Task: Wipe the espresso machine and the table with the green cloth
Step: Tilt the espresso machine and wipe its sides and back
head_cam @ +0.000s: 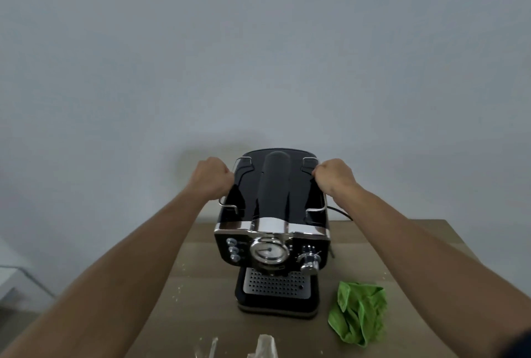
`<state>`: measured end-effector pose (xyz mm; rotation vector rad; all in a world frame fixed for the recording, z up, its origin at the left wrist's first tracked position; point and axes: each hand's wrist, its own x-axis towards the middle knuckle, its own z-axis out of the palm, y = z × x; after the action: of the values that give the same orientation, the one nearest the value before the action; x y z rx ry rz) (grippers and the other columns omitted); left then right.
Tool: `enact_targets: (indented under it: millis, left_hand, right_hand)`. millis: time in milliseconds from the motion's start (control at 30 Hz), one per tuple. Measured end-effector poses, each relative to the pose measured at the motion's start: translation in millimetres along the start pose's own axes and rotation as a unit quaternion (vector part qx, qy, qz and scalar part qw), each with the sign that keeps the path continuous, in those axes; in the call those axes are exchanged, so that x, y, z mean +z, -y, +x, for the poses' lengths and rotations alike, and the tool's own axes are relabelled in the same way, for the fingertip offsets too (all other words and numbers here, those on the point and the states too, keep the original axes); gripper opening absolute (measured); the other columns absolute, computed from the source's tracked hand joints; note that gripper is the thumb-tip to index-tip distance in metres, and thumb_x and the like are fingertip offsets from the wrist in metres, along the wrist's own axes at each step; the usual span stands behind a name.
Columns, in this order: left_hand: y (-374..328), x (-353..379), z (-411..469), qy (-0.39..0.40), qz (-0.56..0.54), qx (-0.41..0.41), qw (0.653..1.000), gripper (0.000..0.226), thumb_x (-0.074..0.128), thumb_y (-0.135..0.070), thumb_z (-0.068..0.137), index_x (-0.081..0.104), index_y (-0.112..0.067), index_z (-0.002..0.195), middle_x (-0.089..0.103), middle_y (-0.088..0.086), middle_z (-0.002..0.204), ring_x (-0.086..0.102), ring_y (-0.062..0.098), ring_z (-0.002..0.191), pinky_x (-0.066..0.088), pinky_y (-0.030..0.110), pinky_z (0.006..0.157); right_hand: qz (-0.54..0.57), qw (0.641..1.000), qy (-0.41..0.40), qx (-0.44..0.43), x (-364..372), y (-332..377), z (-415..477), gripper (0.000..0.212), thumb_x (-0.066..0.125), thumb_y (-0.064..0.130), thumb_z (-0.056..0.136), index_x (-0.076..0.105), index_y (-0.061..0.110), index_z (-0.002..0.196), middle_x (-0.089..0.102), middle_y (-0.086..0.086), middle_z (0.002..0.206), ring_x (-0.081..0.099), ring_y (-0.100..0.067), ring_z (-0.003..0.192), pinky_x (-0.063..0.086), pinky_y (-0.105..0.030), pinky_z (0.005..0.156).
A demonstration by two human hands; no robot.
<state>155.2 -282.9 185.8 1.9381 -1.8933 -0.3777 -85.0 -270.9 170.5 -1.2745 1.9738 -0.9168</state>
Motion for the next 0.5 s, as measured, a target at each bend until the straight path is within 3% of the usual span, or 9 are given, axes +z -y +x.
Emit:
enact_targets:
  millis: [167,267,400,500]
  left_hand:
    - [-10.7,21.7,-6.6,-0.069,-0.046,-0.015,0.996,0.033,0.047,-0.016,0.086,0.059,-0.007,0.056,0.061,0.014,0.063,0.059,0.034,0.067,0.045,0.034,0.057]
    - [-14.4,27.6,-7.5,-0.107,-0.075,-0.027,0.991,0.032,0.048,-0.014,0.086,0.064,-0.007,0.060,0.064,0.012,0.065,0.058,0.031,0.066,0.044,0.032,0.058]
    - [-16.1,29.2,-6.2,-0.128,-0.098,-0.033,0.986,0.029,0.049,-0.013,0.085,0.068,-0.005,0.064,0.066,0.011,0.065,0.060,0.028,0.067,0.053,0.037,0.061]
    - [-15.9,28.6,-7.6,-0.133,-0.100,-0.035,0.985,0.029,0.049,-0.012,0.086,0.069,-0.005,0.066,0.067,0.011,0.067,0.060,0.027,0.069,0.051,0.035,0.063]
  right_hand:
    - [-0.044,0.998,-0.033,-0.036,-0.3,-3.1,18.3,0.033,0.042,0.017,0.097,0.069,-0.001,0.099,0.068,-0.018,0.104,0.061,-0.033,0.097,0.046,-0.030,0.077]
    - [-0.055,0.996,-0.041,-0.049,-0.9,-3.2,24.3,0.034,0.041,0.016,0.096,0.070,-0.001,0.097,0.069,-0.018,0.103,0.061,-0.034,0.099,0.050,-0.034,0.085]
    - [-0.053,0.996,-0.046,-0.052,-0.8,-3.3,26.4,0.034,0.041,0.016,0.096,0.070,-0.002,0.096,0.068,-0.018,0.101,0.062,-0.033,0.096,0.050,-0.033,0.082]
    - [-0.058,0.996,-0.043,-0.056,0.4,-3.8,25.2,0.033,0.041,0.016,0.096,0.070,-0.002,0.098,0.068,-0.018,0.102,0.061,-0.032,0.092,0.047,-0.031,0.077]
